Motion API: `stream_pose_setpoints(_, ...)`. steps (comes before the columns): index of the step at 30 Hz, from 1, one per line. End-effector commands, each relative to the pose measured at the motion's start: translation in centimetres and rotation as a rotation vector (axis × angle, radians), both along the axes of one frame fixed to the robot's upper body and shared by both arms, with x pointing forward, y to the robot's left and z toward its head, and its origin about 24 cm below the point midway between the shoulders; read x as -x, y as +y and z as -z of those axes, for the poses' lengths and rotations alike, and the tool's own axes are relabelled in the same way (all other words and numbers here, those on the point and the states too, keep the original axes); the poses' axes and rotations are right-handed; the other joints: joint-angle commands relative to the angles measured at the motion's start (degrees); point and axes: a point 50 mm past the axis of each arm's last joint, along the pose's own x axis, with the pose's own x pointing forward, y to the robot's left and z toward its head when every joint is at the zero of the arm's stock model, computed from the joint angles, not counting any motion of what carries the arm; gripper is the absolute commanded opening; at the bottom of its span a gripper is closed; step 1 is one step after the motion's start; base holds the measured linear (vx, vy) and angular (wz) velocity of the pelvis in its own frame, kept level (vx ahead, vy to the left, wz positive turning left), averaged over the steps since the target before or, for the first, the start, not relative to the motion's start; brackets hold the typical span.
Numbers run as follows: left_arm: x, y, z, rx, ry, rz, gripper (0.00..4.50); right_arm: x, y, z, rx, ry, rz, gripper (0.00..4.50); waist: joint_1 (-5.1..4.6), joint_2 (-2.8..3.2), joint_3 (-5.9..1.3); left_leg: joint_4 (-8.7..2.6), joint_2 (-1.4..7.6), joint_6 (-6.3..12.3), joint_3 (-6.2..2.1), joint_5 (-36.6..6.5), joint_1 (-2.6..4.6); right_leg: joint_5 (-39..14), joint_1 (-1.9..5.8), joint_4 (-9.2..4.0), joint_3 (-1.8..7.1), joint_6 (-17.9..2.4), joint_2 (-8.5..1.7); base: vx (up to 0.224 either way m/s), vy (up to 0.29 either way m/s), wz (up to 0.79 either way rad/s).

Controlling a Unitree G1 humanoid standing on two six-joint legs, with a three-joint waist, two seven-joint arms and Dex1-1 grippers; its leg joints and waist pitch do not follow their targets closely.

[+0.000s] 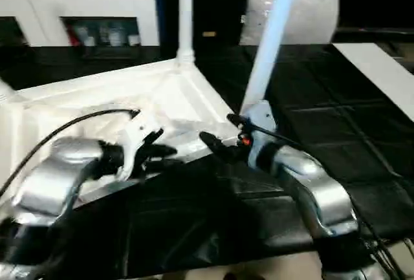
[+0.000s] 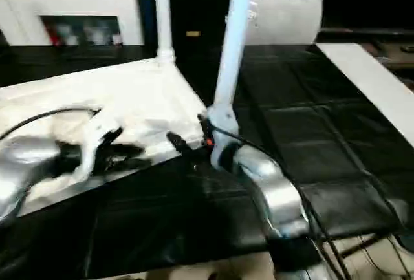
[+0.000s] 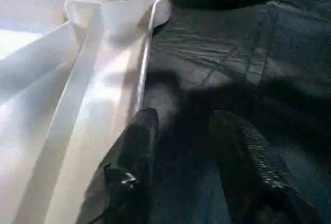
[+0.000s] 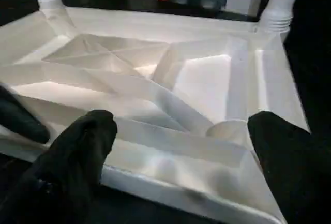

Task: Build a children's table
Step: Rotate leg to tighten

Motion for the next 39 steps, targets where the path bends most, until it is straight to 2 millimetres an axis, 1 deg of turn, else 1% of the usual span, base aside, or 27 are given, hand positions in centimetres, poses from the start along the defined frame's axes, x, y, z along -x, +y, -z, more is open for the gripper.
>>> stream_pose_setpoints(1,0.9,-0.6,-0.5,-0.002,0.009,0.040,2.24,-0.9,0.6,0.2,0.055,-0.018,0.001,4.50,-0.19,1.00,-3.11,-4.95,2.87,-2.84,-1.26,-18.7,1.26,-21.1,1.52,-3.51,2.91,-9.9,-3.36,0.000,0.000,0.00)
stream_pose_setpoints(2,1.2,-0.8,-0.3,-0.011,0.021,0.049,2.24,-1.5,0.9,0.3,0.086,-0.027,0.009,4.50,-0.34,1.11,-3.13,-4.86,2.79,-3.25,-1.22,-18.4,1.28,-20.2,1.40,-3.28,2.93,-10.6,-3.33,0.000,0.000,0.00)
stream_pose_setpoints(3,1.4,-0.8,-0.1,-0.014,0.027,0.052,2.24,-1.8,1.1,0.3,0.101,-0.031,0.017,4.50,-0.33,1.05,-3.10,-4.91,2.72,-3.14,-1.16,-18.1,1.11,-20.0,1.66,-3.37,2.97,-10.6,-3.31,0.000,0.000,0.00)
stream_pose_setpoints(4,1.7,-1.0,0.2,-0.029,0.040,0.049,2.24,-2.8,1.0,0.4,0.130,-0.048,0.084,4.50,-0.11,1.15,-3.19,-4.71,2.78,-3.41,-0.95,-17.5,1.44,-18.9,1.31,-3.32,3.12,-10.7,-3.39,0.000,0.000,0.00)
stream_pose_setpoints(5,1.9,-1.0,0.5,-0.052,0.043,0.042,2.24,-3.6,0.8,0.3,0.143,-0.060,0.142,4.50,-0.33,1.17,-3.25,-4.82,2.60,-3.69,-1.09,-17.0,1.03,-18.8,1.78,-3.10,3.01,-10.8,-3.27,0.000,0.000,0.00)
stream_pose_setpoints(6,1.9,-1.0,0.5,-0.052,0.043,0.042,2.24,-3.6,0.8,0.3,0.143,-0.060,0.142,4.50,-0.17,1.22,-3.37,-4.67,2.63,-3.86,-0.98,-17.0,1.35,-18.6,1.59,-3.08,3.01,-10.8,-3.26,0.000,0.000,0.00)
stream_pose_setpoints(7,1.9,-0.9,0.9,-0.076,0.051,0.025,2.24,-4.3,0.5,0.3,0.164,-0.076,0.201,4.50,-0.13,1.28,-3.45,-4.50,2.61,-3.96,-0.84,-16.6,1.39,-17.5,1.51,-3.00,3.11,-10.6,-3.20,0.000,0.000,0.00)
stream_pose_setpoints(8,2.5,-0.8,1.9,-0.112,0.086,-0.001,2.24,-5.4,-0.2,0.4,0.187,-0.086,0.302,4.50,-0.12,1.47,-3.56,-4.51,2.51,-3.96,-0.85,-16.3,1.29,-16.8,1.81,-2.89,3.09,-10.5,-3.11,0.000,0.000,0.00)
stream_pose_setpoints(9,2.7,-0.8,2.1,-0.122,0.099,-0.009,2.24,-5.7,-0.4,0.4,0.196,-0.087,0.333,4.50,-0.27,1.47,-3.70,-4.45,2.67,-4.30,-0.93,-15.9,1.28,-16.0,1.74,-2.62,3.07,-10.8,-3.31,0.000,0.000,0.00)
stream_pose_setpoints(10,2.8,-0.8,2.3,-0.128,0.106,-0.014,2.24,-5.9,-0.5,0.5,0.200,-0.088,0.349,4.50,-0.52,1.25,-3.58,-4.47,2.47,-4.36,-0.91,-16.4,1.05,-16.9,1.88,-2.64,2.97,-10.5,-3.00,0.000,0.000,0.00)
stream_pose_setpoints(11,3.0,-0.8,2.4,-0.133,0.114,-0.018,2.24,-6.1,-0.7,0.5,0.205,-0.088,0.367,4.50,-0.30,1.35,-3.64,-4.18,2.47,-4.22,-0.69,-16.7,1.50,-16.7,1.52,-2.75,3.14,-10.3,-3.06,0.000,0.000,0.00)
stream_pose_setpoints(14,4.0,-0.3,4.0,-0.225,0.153,-0.054,2.24,-6.9,-1.5,0.7,0.228,-0.103,0.436,4.50,-0.18,1.11,-3.68,-4.25,2.50,-4.11,-0.75,-17.0,1.21,-16.8,1.66,-2.61,3.02,-9.8,-2.90,0.000,0.000,0.00)
stream_pose_setpoints(15,3.9,0.2,4.9,-0.287,0.137,-0.106,2.24,-7.1,-2.0,0.9,0.238,-0.108,0.459,4.50,-0.17,1.21,-3.61,-4.19,2.46,-3.85,-0.77,-17.5,1.24,-17.8,1.60,-2.75,3.03,-9.3,-2.87,0.000,0.000,0.00)
stream_pose_setpoints(16,3.7,0.6,5.3,-0.311,0.121,-0.148,2.24,-7.3,-2.6,0.9,0.247,-0.112,0.482,4.50,-0.18,1.07,-3.58,-4.17,2.50,-3.83,-0.78,-17.9,1.22,-18.2,1.59,-2.84,3.02,-9.2,-2.91,0.000,0.000,0.00)
stream_pose_setpoints(19,3.3,1.1,5.8,-0.356,0.077,-0.199,2.24,-7.7,-4.1,0.9,0.259,-0.121,0.543,4.50,-0.14,1.06,-3.59,-4.11,2.39,-3.96,-0.88,-19.7,1.28,-20.4,1.63,-3.03,2.91,-8.6,-2.87,0.000,0.000,0.00)
stream_pose_setpoints(20,3.3,1.1,5.8,-0.356,0.077,-0.199,2.24,-7.7,-4.1,0.9,0.259,-0.121,0.543,4.50,-0.15,1.06,-3.53,-4.09,2.37,-3.89,-0.93,-20.3,1.32,-21.2,1.49,-3.12,2.85,-8.4,-2.81,0.000,0.000,0.00)
stream_pose_setpoints(21,2.6,1.3,5.9,-0.355,0.034,-0.252,2.24,-8.0,-5.6,0.8,0.270,-0.129,0.579,4.50,-0.17,0.77,-3.59,-3.96,2.29,-3.87,-0.89,-20.9,1.38,-22.4,1.47,-3.26,2.81,-8.0,-2.81,0.000,0.000,0.00)
stream_pose_setpoints(23,1.9,1.3,5.7,-0.348,-0.002,-0.287,2.24,-8.1,-6.9,0.8,0.286,-0.139,0.609,4.50,-0.02,1.10,-3.55,-3.74,2.26,-3.93,-0.97,-23.0,1.79,-25.2,1.04,-3.68,2.73,-7.4,-2.86,0.000,0.000,0.00)
stream_pose_setpoints(24,1.8,1.3,5.7,-0.349,-0.011,-0.294,2.24,-8.2,-7.3,0.8,0.292,-0.145,0.621,4.50,-0.10,0.99,-3.45,-3.75,2.18,-3.80,-0.96,-23.6,1.72,-26.0,0.98,-3.87,2.64,-7.2,-2.77,0.000,0.000,0.00)
stream_pose_setpoints(26,1.1,1.2,5.6,-0.339,-0.066,-0.312,2.24,-8.2,-9.4,0.7,0.314,-0.151,0.662,4.50,-0.10,0.91,-3.53,-3.57,2.09,-3.69,-1.12,-25.3,1.81,-28.8,0.83,-4.28,2.31,-5.9,-2.74,0.000,0.000,0.00)
stream_pose_setpoints(27,1.0,1.1,5.6,-0.333,-0.070,-0.313,2.24,-8.1,-9.9,0.7,0.318,-0.149,0.675,4.50,-0.02,1.03,-3.61,-3.51,2.10,-3.69,-1.18,-25.3,1.88,-28.9,0.79,-4.29,2.34,-5.8,-2.79,0.000,0.000,0.00)
stream_pose_setpoints(28,1.0,1.0,5.7,-0.329,-0.072,-0.313,2.24,-8.1,-10.3,0.7,0.319,-0.149,0.685,4.50,-0.07,0.90,-3.62,-3.55,2.13,-3.55,-1.28,-25.2,1.62,-28.9,0.98,-4.24,2.26,-5.8,-2.81,0.000,0.000,0.00)
stream_pose_setpoints(31,0.8,0.4,5.7,-0.295,-0.095,-0.311,2.24,-8.0,-12.3,0.7,0.344,-0.149,0.728,4.50,0.13,0.84,-3.83,-3.32,2.08,-3.16,-1.20,-24.8,1.62,-28.8,0.90,-4.34,2.16,-5.8,-2.82,0.000,0.000,0.00)
stream_pose_setpoints(33,0.8,0.2,5.8,-0.285,-0.110,-0.302,2.24,-7.9,-13.6,0.7,0.363,-0.153,0.760,4.50,0.16,0.92,-3.95,-3.35,2.10,-2.92,-1.20,-23.7,1.20,-26.5,1.12,-4.00,2.16,-6.5,-2.75,0.000,0.000,0.00)
stream_pose_setpoints(36,0.8,-0.1,5.7,-0.246,-0.132,-0.311,2.24,-7.6,-15.2,0.6,0.379,-0.158,0.793,4.50,0.08,0.55,-4.33,-3.17,2.18,-1.99,-1.04,-20.1,0.49,-21.0,1.63,-3.25,2.24,-8.2,-2.87,0.000,0.000,0.00)
stream_pose_setpoints(38,0.8,-0.2,5.7,-0.226,-0.139,-0.321,2.24,-7.5,-15.6,0.6,0.380,-0.160,0.796,4.50,-0.06,0.61,-4.42,-3.05,2.08,-1.35,-0.95,-18.8,0.13,-19.5,1.92,-3.01,2.24,-8.9,-2.90,0.000,0.000,0.00)
stream_pose_setpoints(39,1.0,-0.2,5.7,-0.218,-0.143,-0.323,2.24,-7.4,-15.7,0.6,0.382,-0.162,0.797,4.50,-0.17,0.41,-4.45,-3.02,2.08,-1.14,-0.90,-18.3,0.00,-19.2,1.98,-2.99,2.24,-9.0,-2.89,0.000,0.000,0.00)
